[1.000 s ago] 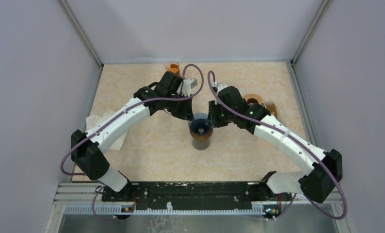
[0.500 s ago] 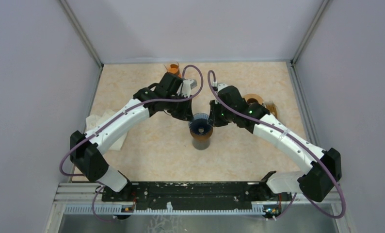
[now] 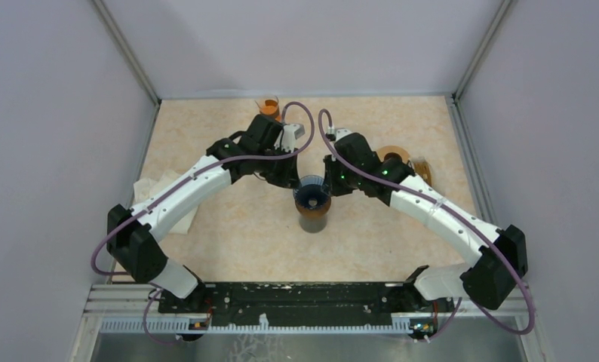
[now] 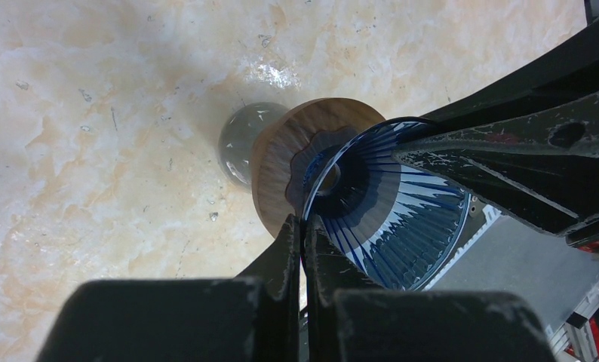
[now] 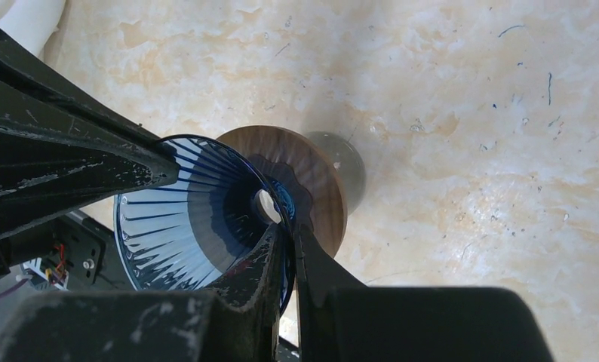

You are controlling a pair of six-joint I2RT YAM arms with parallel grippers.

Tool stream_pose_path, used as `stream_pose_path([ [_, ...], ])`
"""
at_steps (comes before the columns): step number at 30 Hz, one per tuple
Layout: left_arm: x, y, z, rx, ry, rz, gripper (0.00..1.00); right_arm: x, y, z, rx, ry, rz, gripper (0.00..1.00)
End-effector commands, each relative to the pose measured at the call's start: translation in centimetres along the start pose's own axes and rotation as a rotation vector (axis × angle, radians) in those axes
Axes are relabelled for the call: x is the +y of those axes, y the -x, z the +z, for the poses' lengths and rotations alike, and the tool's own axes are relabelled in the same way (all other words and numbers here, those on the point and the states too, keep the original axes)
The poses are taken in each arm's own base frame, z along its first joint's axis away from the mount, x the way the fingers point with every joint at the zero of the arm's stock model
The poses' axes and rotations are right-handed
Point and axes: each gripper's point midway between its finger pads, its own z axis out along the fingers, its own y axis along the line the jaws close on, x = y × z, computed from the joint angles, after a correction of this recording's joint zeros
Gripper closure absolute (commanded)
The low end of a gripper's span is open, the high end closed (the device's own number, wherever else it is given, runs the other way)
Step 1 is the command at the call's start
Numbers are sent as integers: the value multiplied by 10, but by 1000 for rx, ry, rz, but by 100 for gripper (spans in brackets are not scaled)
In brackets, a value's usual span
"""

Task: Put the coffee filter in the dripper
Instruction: Place the coffee dripper in the dripper holder.

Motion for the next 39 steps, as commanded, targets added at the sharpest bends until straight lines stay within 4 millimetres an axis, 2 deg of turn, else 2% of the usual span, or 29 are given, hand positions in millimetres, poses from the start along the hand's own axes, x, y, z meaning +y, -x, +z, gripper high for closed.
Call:
stream_pose_path([
  [1, 7, -28, 9, 89, 33, 12, 100, -5, -33, 14, 114, -37, -45, 100],
  [20, 8, -56, 23, 154, 49, 1, 100, -16, -54, 25, 150, -98, -63, 100],
  [27, 10, -62, 21, 158, 59, -6, 100, -8, -42, 19, 117, -75, -66, 100],
  [32, 7, -55, 19, 135, 54, -1, 100, 1, -27, 12, 84, -53, -68, 100],
  [39, 1, -38, 17, 93, 43, 16, 98, 9, -10, 2, 18, -31, -50, 95],
])
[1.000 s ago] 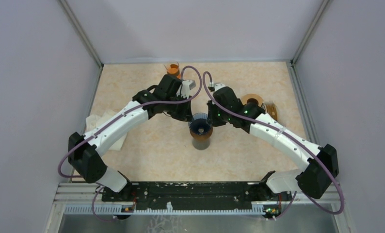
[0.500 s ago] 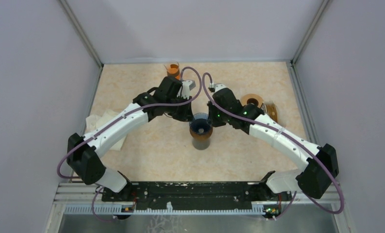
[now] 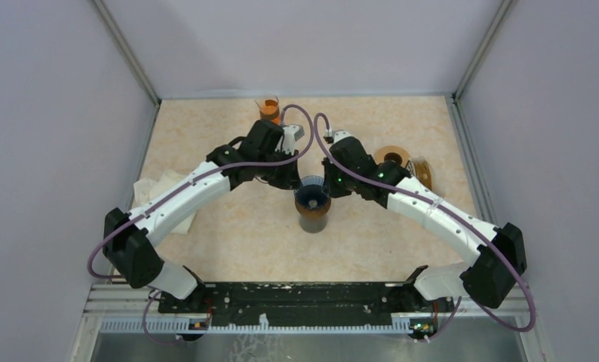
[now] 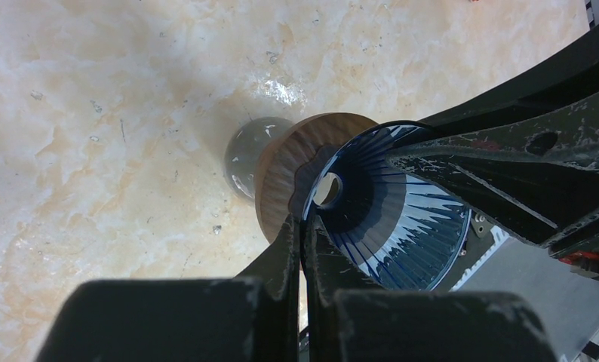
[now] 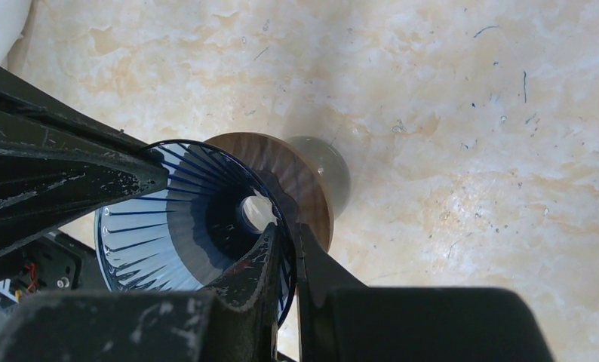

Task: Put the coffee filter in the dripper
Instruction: Place the coffee dripper in the dripper holder.

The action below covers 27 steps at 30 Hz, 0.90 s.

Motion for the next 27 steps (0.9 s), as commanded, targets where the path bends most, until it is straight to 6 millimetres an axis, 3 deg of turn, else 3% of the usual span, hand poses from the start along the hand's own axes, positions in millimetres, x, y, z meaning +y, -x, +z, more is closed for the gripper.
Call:
stream_pose_path([
  [1, 1, -36, 10, 146, 22, 18, 97, 14, -5, -5, 30, 38, -25, 94],
  [27, -10, 21, -15, -82, 41, 9, 59, 12, 32, -37, -161, 26, 56, 62],
])
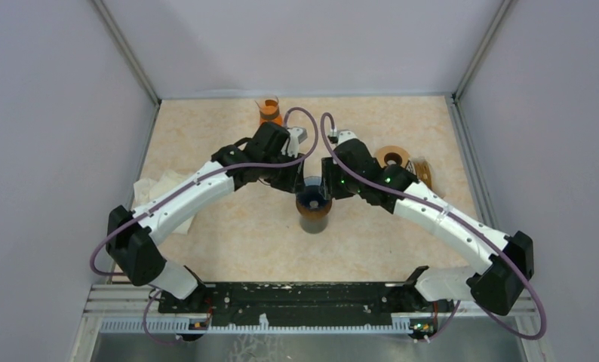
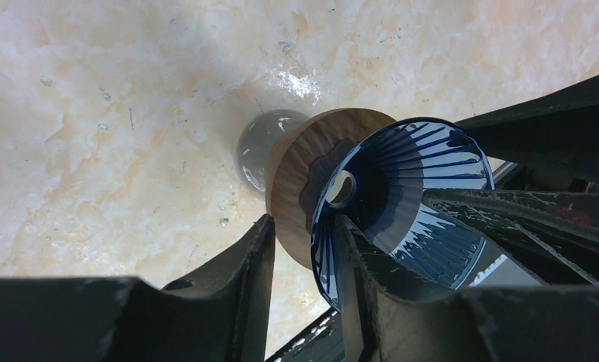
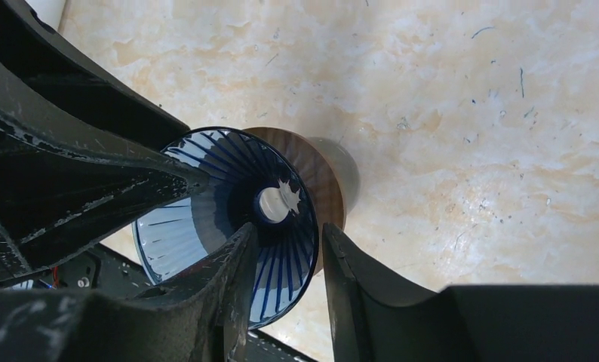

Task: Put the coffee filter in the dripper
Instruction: Place the coffee dripper in the dripper holder.

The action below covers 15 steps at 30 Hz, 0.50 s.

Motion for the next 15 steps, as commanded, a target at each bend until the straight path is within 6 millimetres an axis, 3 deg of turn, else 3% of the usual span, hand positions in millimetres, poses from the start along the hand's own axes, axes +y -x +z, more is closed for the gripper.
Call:
stream_pose_path([
  [1, -9, 26, -22, -116, -7, 7, 57, 6, 30, -20, -125, 18, 25, 60],
  [8, 0, 35, -41, -237, 19, -6, 43, 3, 40, -31, -157, 38, 15, 50],
  [15, 23, 36, -59, -307, 87, -31, 33, -10, 54, -46, -200, 15, -3, 41],
])
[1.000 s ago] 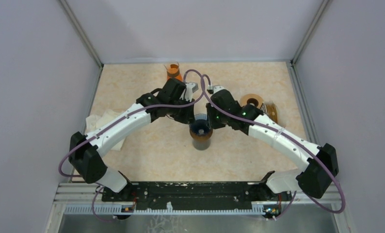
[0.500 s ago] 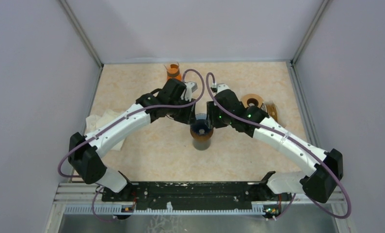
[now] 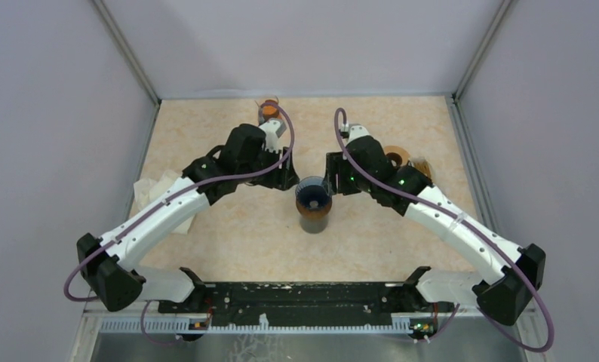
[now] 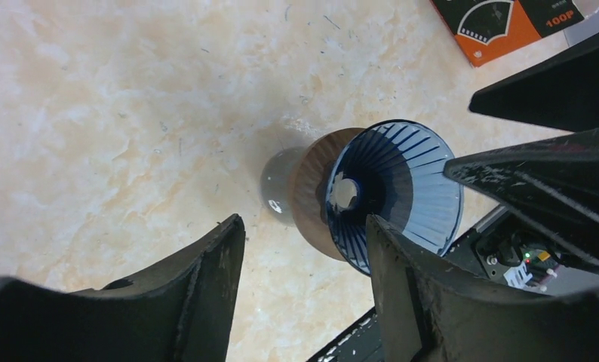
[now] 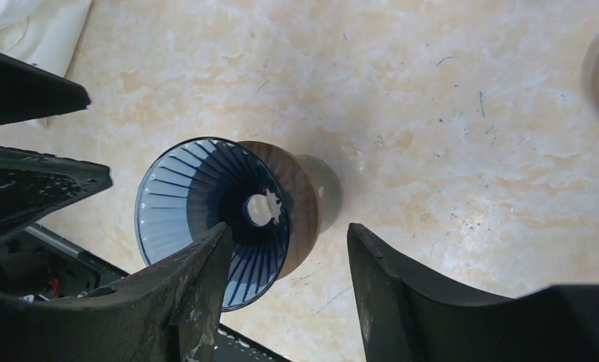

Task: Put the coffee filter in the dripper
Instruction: Place the coffee dripper in the dripper holder.

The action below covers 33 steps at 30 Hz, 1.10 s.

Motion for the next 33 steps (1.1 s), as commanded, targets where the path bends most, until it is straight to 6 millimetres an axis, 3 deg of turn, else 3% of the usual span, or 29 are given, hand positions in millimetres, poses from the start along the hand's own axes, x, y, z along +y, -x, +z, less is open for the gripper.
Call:
stream_pose_path([
  [1, 17, 10, -9, -77, 57, -21, 32, -2, 38, -24, -122, 14, -12, 40],
  [12, 72, 1, -22, -119, 71, -155, 16, -49, 46, -37, -140, -152, -42, 28],
  [19, 106, -7, -21, -121, 92, -194, 10, -96, 48, -39, -128, -256, 6, 26],
  [33, 162, -15, -11, -119, 268, -86, 7, -192, 44, -46, -113, -471, 181, 26],
])
